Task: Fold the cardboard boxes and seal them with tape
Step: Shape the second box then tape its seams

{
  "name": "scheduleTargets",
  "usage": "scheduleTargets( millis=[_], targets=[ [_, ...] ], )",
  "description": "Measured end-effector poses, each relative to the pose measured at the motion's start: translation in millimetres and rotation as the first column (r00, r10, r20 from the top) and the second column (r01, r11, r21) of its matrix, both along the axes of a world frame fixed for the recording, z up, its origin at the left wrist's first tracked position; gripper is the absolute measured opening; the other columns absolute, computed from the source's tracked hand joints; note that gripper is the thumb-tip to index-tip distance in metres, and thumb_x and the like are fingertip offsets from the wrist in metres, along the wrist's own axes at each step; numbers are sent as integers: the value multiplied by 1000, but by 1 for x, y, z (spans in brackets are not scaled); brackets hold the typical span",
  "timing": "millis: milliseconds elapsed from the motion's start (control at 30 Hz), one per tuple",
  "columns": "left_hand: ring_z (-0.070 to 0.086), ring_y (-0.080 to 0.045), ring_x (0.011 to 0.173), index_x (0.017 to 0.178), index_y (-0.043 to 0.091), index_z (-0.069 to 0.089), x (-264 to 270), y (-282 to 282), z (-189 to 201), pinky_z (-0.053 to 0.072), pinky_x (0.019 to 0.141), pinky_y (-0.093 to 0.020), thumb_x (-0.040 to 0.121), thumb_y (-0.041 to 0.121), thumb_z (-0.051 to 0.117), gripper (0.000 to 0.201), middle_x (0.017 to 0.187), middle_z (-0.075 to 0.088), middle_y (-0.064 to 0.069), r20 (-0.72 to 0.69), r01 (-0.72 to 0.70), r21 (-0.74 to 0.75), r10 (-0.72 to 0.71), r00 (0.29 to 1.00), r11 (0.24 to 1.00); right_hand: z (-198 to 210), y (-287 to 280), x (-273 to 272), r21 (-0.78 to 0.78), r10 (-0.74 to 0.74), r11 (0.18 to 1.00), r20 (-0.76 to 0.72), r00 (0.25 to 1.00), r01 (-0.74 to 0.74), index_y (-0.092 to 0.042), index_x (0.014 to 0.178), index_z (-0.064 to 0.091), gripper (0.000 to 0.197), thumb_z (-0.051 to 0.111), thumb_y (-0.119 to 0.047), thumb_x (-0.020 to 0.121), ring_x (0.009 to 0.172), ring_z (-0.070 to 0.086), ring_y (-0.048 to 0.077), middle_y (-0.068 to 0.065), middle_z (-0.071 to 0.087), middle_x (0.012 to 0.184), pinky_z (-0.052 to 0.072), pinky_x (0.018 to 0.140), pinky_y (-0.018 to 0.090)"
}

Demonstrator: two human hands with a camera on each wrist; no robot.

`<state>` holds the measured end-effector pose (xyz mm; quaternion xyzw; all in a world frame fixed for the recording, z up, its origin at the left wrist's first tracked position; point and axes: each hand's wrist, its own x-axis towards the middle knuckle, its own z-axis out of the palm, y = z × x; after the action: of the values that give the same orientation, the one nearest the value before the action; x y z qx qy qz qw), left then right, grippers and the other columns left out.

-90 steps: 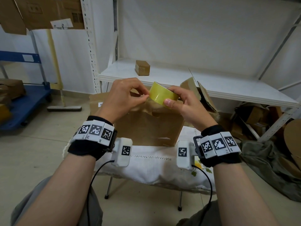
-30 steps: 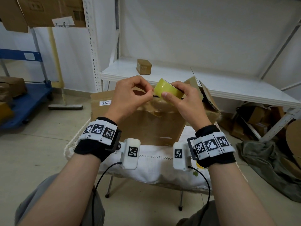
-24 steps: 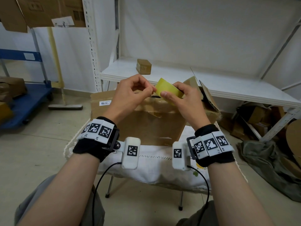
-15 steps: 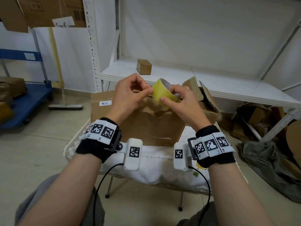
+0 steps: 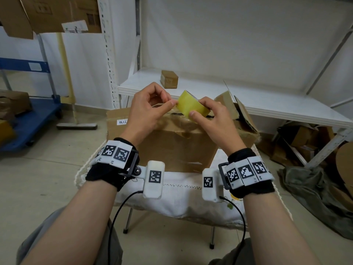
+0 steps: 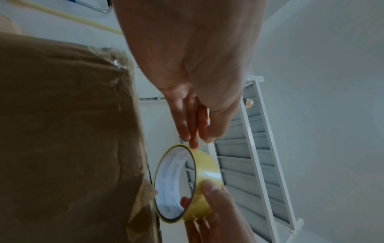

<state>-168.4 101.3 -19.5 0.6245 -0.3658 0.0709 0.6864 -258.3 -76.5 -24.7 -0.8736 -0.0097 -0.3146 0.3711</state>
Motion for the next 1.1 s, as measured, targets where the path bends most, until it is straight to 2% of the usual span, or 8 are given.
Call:
scheduleTargets(
  millis=[233,367,500,667,733,800,967,1100],
  targets=[
    [72,-36,94,83,10,46,-3,-2,2,59,85,-36,88,-4,67,26,87,55,-13,-45,67,-48,-69,997,997,1,2,-1,24,-68,997,20,997,68,-26,91,66,9,72,-33,91,89,44,-1,-21,54,82,37,74,22],
    [70,-28,86,89,11,42,-3,-4,3,58,84,-36,89,-9,61,28,88,51,-15,-108,70,-83,-79,991,994,2,4,-2,36,-83,996,37,996,82,-27,90,67,12,75,-35,89,92,46,6,-22,56,83,37,77,20],
    [57,-19,79,95,13,39,-5,-5,-1,55,79,-26,80,-2,78,44,88,51,-5,-174,52,-55,-61,983,997,1,6,-1,27,-71,997,70,995,69,-29,90,66,16,78,-37,85,92,47,8,-24,57,85,37,79,25],
    [66,-17,76,95,17,36,-4,-7,-2,59,81,-33,78,5,81,49,114,68,-2,-205,-1,36,8,979,999,1,9,-2,-24,-51,998,92,994,53,-28,88,63,20,80,-38,83,89,45,8,-23,53,82,38,77,25],
    [73,-26,83,96,14,37,-3,-8,-3,60,83,-42,79,6,81,47,105,75,-4,-202,-13,76,28,979,997,1,9,-2,-42,-58,997,103,993,62,-27,87,63,21,80,-38,83,90,44,12,-22,52,81,38,76,27],
    [75,-22,84,93,12,40,-2,-9,-4,60,85,-47,78,7,82,44,92,78,-6,-190,-51,111,71,979,993,1,9,-2,-60,-65,996,94,993,71,-26,87,63,22,81,-38,82,91,43,13,-21,51,81,38,78,29],
    [74,-16,81,88,17,44,0,-9,-4,59,86,-46,78,12,84,41,81,76,-8,-176,-126,176,157,972,976,-1,10,3,-124,-98,987,65,993,106,-27,88,63,23,80,-42,82,93,40,12,-19,51,82,34,75,29],
    [73,-21,87,91,18,46,0,-4,2,57,85,-38,80,10,81,37,88,76,-10,-236,22,155,15,972,988,-1,4,6,-136,-174,974,50,983,179,-25,87,68,26,80,-47,80,96,41,18,-15,52,80,33,78,31]
  ],
)
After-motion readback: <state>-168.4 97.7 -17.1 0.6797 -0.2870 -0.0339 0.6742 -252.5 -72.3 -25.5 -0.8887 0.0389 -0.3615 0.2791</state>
